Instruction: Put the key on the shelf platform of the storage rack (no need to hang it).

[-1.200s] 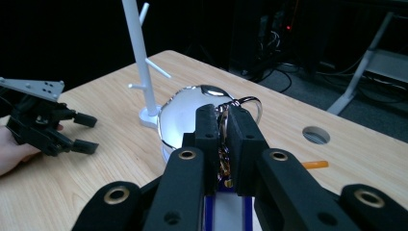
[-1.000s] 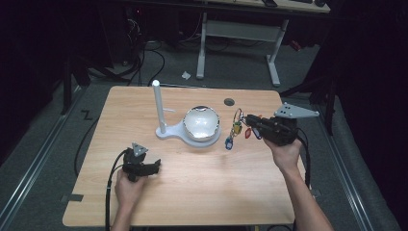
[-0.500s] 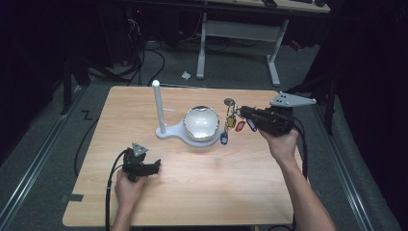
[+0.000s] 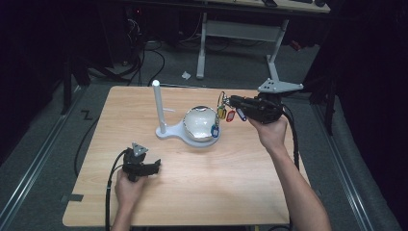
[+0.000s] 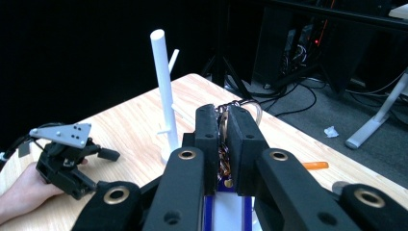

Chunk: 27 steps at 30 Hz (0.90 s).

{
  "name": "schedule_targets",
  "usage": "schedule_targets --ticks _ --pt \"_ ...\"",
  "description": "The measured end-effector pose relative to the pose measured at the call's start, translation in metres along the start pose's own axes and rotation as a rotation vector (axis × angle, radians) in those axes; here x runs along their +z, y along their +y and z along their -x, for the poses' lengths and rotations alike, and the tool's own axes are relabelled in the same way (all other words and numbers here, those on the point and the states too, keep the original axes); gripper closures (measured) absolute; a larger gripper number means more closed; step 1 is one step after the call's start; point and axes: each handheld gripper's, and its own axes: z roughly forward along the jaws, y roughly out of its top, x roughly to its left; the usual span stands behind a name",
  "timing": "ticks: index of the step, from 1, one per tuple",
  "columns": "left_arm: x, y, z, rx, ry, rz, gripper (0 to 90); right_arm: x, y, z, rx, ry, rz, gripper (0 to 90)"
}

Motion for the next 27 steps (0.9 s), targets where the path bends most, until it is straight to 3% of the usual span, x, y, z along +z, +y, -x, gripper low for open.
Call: schedule_targets --ticks 12,24,27 --pt "0.0 0.0 0.001 -0.01 0.005 -0.001 17.3 0.031 0.0 -0.001 0.0 -0.026 -0.028 84.2" --pt "0.0 0.0 0.001 -0.022 0.01 0.001 17.3 0.056 -0.011 -0.001 0.024 -0.021 -0.057 84.1" --pt "0.0 0.0 0.0 -0.004 0.004 0.0 17.3 0.062 -0.015 -0.001 0.032 -0.016 -0.072 84.1"
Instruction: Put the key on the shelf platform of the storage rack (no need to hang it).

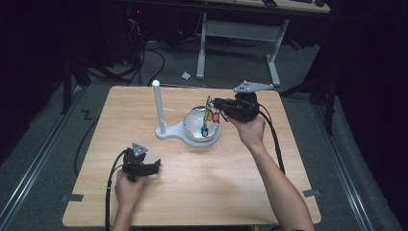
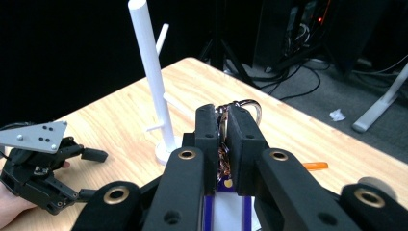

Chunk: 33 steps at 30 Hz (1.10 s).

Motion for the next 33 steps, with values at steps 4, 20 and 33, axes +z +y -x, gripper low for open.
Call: schedule_targets --ticks 4,20,33 --pt "0.0 0.0 0.001 -0.009 0.005 0.001 17.3 0.007 -0.005 0.001 0.011 0.005 -0.01 84.2" --pt "0.0 0.0 -0.001 0.008 -0.002 0.003 17.3 0.023 -0.02 0.003 0.04 0.024 -0.052 84.1" --pt "0.0 0.0 0.0 0.002 -0.002 0.001 17.3 0.039 -0.027 0.003 0.046 0.041 -0.095 84.2"
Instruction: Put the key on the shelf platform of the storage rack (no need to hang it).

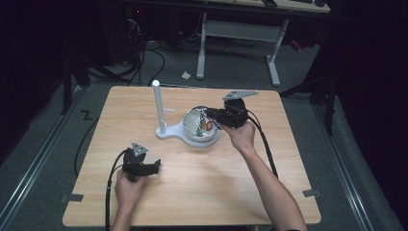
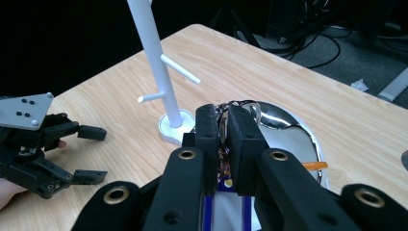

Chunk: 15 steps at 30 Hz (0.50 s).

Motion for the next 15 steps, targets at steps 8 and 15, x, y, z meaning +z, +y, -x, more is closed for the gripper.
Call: schedule_targets --ticks 8,15 --pt "0.0 0.0 0.0 -0.002 0.001 0.001 17.3 0.01 -0.002 0.001 0.015 0.007 -0.014 84.1" --pt "0.0 0.0 0.0 -0.002 0.001 0.001 17.3 0.018 -0.004 0.002 0.016 0.016 -0.028 84.2"
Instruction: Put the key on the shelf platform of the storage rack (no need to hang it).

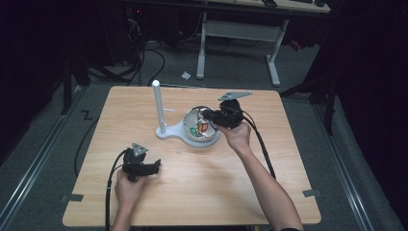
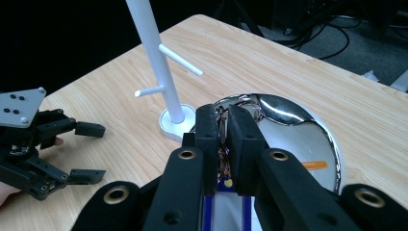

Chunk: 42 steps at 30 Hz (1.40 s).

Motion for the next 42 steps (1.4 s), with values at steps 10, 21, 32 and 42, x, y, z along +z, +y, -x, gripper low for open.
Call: schedule_targets --ticks 10,21,32,42 --pt "0.0 0.0 0.0 -0.001 -0.001 -0.002 17.3 0.009 -0.002 0.001 -0.003 0.007 -0.021 84.1" --pt "0.0 0.0 0.0 0.001 -0.001 0.0 17.3 0.019 -0.003 0.004 0.009 0.008 -0.041 84.1" --pt "0.0 0.0 0.0 -0.008 0.002 -0.003 17.3 0.025 -0.007 0.011 0.01 -0.02 -0.065 84.1" --pt "0.0 0.0 0.001 -0.017 0.006 -0.003 17.3 0.031 -0.012 0.018 0.005 -0.069 -0.1 86.9"
